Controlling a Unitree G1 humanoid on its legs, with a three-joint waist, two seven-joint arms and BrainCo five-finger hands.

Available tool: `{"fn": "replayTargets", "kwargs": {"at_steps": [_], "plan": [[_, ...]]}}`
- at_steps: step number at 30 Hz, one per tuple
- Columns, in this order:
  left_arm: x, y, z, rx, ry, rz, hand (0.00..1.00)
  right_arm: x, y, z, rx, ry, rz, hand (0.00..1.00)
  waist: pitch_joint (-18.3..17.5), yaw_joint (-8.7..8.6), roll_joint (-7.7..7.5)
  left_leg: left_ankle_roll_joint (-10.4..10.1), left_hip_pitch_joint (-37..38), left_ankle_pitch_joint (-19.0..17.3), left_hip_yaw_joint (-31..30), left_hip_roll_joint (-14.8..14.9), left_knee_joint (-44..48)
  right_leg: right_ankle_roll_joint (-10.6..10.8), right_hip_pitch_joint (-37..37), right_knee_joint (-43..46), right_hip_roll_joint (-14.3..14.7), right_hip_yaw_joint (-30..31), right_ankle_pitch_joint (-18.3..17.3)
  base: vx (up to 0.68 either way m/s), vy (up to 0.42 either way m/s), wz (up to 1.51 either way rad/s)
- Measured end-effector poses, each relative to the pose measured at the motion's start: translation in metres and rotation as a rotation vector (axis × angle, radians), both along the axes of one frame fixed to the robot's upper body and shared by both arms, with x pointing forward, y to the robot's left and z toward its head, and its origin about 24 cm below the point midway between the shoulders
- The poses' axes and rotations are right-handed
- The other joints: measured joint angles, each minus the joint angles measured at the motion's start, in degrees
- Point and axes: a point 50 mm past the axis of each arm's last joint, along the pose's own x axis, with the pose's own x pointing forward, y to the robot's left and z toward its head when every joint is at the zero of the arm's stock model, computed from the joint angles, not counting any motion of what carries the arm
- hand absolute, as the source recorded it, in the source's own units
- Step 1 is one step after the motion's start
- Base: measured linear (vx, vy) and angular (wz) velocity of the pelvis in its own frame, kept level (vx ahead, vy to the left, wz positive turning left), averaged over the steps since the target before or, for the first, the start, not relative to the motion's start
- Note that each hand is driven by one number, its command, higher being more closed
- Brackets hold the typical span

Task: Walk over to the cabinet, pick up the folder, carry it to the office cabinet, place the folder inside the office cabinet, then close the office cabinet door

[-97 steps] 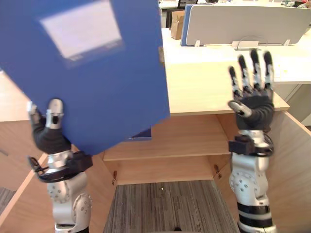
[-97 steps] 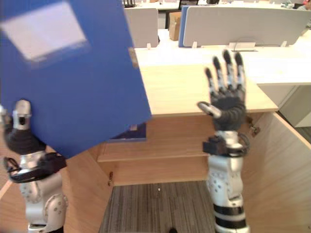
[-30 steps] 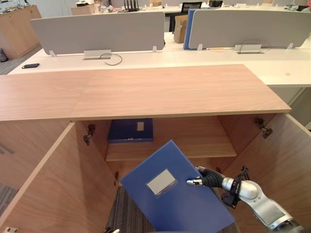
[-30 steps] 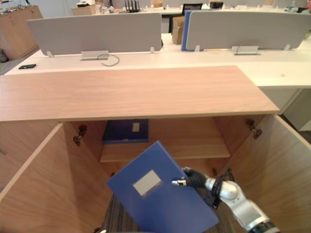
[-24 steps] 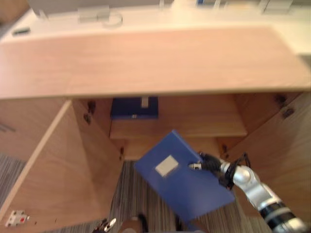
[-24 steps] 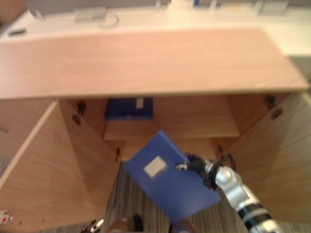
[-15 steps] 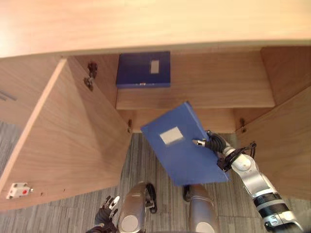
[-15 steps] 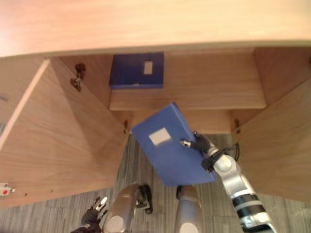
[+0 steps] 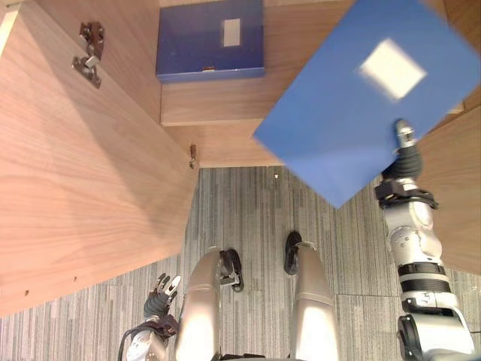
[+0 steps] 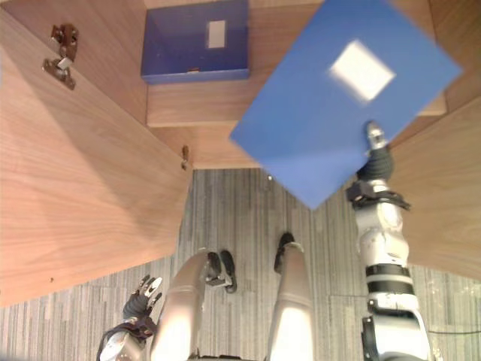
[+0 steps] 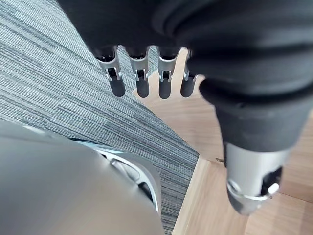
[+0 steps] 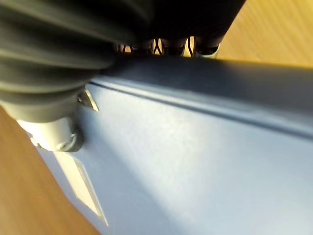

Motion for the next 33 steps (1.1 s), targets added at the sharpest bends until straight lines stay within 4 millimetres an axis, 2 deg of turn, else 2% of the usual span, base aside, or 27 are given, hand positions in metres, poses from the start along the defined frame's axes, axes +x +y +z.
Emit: {"fn": "replayTargets", "kwargs": {"at_steps": [3,8,10,13,16,19,23,29,31,33], "plan": [[0.001,-0.001,0.000,0.005,0.009,-0.004,0.00,0.002,-0.016,0.030,0.202,-0.152,-0.063,1.00,0.19,0.20,0.54,-0.02,-1.79,0.01,-1.32,-0.02,0.84,-0.37,-0.74,0.33,-0.46,-1.38,-0.15,0.00,0.009,0.18],[0.001,-0.002,-0.001,0.019,0.030,-0.030,0.00,0.014,-0.030,0.068,0.451,-0.280,-0.106,1.00,0.25,0.36,1.34,-0.06,-3.65,0.07,-3.03,-0.61,1.39,-0.69,-1.35,0.79,-1.42,-2.97,-0.48,-0.01,0.018,0.18],[0.001,-0.004,-0.002,0.016,0.038,-0.034,0.00,0.018,-0.032,0.090,0.498,-0.323,-0.099,1.00,0.26,0.66,1.76,0.00,-4.86,0.23,-3.10,-0.91,1.50,-0.63,-2.57,1.10,-1.80,-3.00,-0.48,-0.02,0.022,0.11],[0.003,-0.009,0.000,0.013,0.030,-0.047,0.00,0.023,-0.037,0.139,0.554,-0.393,-0.089,1.00,0.54,1.45,3.00,0.10,-7.27,0.47,-3.09,-1.47,1.82,-0.44,-5.18,1.91,-2.43,-2.84,-0.42,-0.02,0.020,0.10],[0.004,-0.010,0.002,0.014,0.020,-0.051,0.00,0.029,-0.031,0.167,0.544,-0.371,-0.071,1.00,0.69,1.77,3.77,0.05,-9.34,0.52,-3.13,-1.35,2.37,-0.46,-7.36,2.43,-2.39,-2.81,-0.42,0.00,0.003,0.01],[0.007,-0.011,0.004,0.015,0.012,-0.053,0.00,0.041,-0.016,0.180,0.500,-0.283,-0.032,1.00,0.96,2.05,4.40,0.01,-11.35,0.53,-3.36,-0.86,3.23,-0.53,-9.11,3.01,-2.13,-3.06,-0.43,0.00,0.004,0.01],[0.016,-0.015,0.014,0.023,-0.038,-0.064,0.00,0.054,-0.003,0.180,0.469,-0.158,-0.028,1.00,1.46,3.01,5.45,-0.16,-15.00,0.50,-4.67,-0.27,5.30,-0.94,-11.69,4.41,-2.11,-4.34,-0.69,-0.02,0.013,0.07],[0.021,-0.015,0.018,0.036,-0.052,-0.043,0.00,0.060,0.005,0.184,0.484,-0.084,-0.050,1.00,1.74,3.82,5.83,-0.46,-21.59,0.68,-6.31,0.03,8.37,-0.98,-17.03,6.62,-2.35,-5.40,-0.69,-0.03,0.029,0.10],[0.021,-0.015,0.018,0.035,-0.052,-0.037,0.00,0.060,0.006,0.189,0.485,-0.084,-0.054,1.00,2.17,3.88,6.22,-0.47,-22.28,0.69,-6.49,-0.02,8.75,-0.99,-17.64,7.10,-2.51,-5.49,-0.70,-0.03,0.046,0.06],[0.021,-0.014,0.018,0.040,-0.047,-0.026,0.00,0.056,0.007,0.203,0.459,-0.107,-0.056,1.00,2.18,4.01,6.22,-0.63,-23.32,0.80,-6.49,-0.02,9.06,-1.06,-18.78,7.64,-2.58,-5.43,-0.76,-0.04,0.029,0.03]]}}
